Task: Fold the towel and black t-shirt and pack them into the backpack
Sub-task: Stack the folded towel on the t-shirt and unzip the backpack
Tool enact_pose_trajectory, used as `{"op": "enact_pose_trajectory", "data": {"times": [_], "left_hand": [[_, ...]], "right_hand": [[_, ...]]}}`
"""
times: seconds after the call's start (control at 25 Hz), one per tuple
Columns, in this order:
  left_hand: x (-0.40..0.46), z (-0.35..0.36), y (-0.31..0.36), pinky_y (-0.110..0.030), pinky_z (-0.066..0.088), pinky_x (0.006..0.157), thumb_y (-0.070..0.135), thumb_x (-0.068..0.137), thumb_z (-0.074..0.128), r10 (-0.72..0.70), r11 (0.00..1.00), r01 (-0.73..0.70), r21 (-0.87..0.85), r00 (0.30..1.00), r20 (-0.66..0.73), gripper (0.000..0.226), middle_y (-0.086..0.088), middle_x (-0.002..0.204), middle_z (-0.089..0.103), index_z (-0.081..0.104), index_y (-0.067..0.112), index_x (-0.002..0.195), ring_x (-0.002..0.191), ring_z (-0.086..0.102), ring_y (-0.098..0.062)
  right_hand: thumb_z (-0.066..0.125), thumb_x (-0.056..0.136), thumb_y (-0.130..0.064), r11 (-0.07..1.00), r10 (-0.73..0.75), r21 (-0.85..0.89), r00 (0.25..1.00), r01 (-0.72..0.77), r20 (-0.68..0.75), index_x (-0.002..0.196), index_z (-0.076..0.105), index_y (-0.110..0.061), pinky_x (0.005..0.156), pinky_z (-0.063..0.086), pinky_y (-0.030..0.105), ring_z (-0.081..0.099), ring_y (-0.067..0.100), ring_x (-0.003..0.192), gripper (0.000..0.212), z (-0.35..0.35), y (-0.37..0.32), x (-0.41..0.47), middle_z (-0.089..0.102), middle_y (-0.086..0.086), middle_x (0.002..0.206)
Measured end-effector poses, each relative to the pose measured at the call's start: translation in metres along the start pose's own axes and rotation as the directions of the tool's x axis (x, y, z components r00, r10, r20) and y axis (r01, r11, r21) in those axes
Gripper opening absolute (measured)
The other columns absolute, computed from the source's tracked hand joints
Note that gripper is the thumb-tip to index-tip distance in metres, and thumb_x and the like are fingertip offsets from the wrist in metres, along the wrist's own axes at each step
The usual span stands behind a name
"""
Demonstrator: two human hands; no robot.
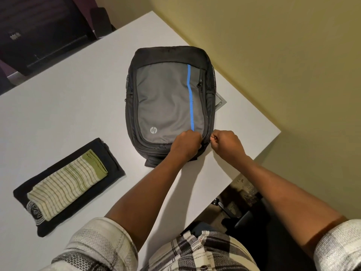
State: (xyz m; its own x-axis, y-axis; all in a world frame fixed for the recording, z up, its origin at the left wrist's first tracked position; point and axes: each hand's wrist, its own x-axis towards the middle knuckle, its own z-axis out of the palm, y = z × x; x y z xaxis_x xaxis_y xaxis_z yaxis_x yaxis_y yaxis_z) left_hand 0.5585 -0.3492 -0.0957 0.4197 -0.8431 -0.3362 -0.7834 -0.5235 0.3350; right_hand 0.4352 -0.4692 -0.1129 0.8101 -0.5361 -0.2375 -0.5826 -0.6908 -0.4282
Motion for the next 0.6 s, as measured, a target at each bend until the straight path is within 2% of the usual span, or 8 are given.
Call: {"op": "enact_pose_trajectory", "data": {"times": [0.08,0.28,0.48,0.6], "left_hand": [[0.002,-0.001,-0.004,-0.041,0.052,0.082,0.024,0.095,0.061,-0.001,0.998,0.001,-0.056,1.000,0.005,0.021,-0.018,0.108,0.067,0.074,0.013,0.109,0.101,0.063,-0.037],[0.006,0.005,-0.011,-0.035,0.050,0.074,0.026,0.095,0.061,-0.028,0.992,0.030,-0.119,0.999,0.021,0.018,-0.014,0.098,0.071,0.076,0.017,0.101,0.091,0.066,-0.034],[0.011,0.013,-0.017,-0.033,0.046,0.069,0.026,0.095,0.060,-0.037,0.989,0.043,-0.143,0.998,0.040,0.019,-0.013,0.097,0.072,0.076,0.016,0.098,0.088,0.066,-0.032],[0.013,0.017,-0.021,-0.034,0.051,0.072,0.028,0.097,0.059,-0.043,0.983,0.048,-0.176,0.999,0.032,0.021,-0.011,0.097,0.073,0.076,0.016,0.100,0.087,0.066,-0.029]], "right_hand": [[0.052,0.093,-0.018,0.999,0.015,-0.045,1.000,-0.016,-0.025,0.078,0.056,-0.017,0.057,0.044,0.036,0.054,0.025,0.064,0.015,-0.006,0.008,0.007,0.059,0.002,0.071],[0.056,0.096,-0.029,0.991,0.050,-0.118,0.995,-0.060,-0.088,0.088,0.067,-0.025,0.060,0.041,0.031,0.060,0.026,0.072,0.015,-0.020,0.022,0.044,0.067,-0.002,0.078],[0.056,0.097,-0.029,0.986,0.028,-0.160,0.988,-0.052,-0.150,0.090,0.068,-0.022,0.062,0.038,0.031,0.063,0.031,0.078,0.015,-0.036,0.029,0.088,0.070,0.002,0.084],[0.057,0.097,-0.029,0.983,0.027,-0.174,0.986,-0.055,-0.162,0.094,0.069,-0.024,0.064,0.036,0.031,0.063,0.032,0.079,0.014,-0.044,0.032,0.111,0.071,0.003,0.087]]}}
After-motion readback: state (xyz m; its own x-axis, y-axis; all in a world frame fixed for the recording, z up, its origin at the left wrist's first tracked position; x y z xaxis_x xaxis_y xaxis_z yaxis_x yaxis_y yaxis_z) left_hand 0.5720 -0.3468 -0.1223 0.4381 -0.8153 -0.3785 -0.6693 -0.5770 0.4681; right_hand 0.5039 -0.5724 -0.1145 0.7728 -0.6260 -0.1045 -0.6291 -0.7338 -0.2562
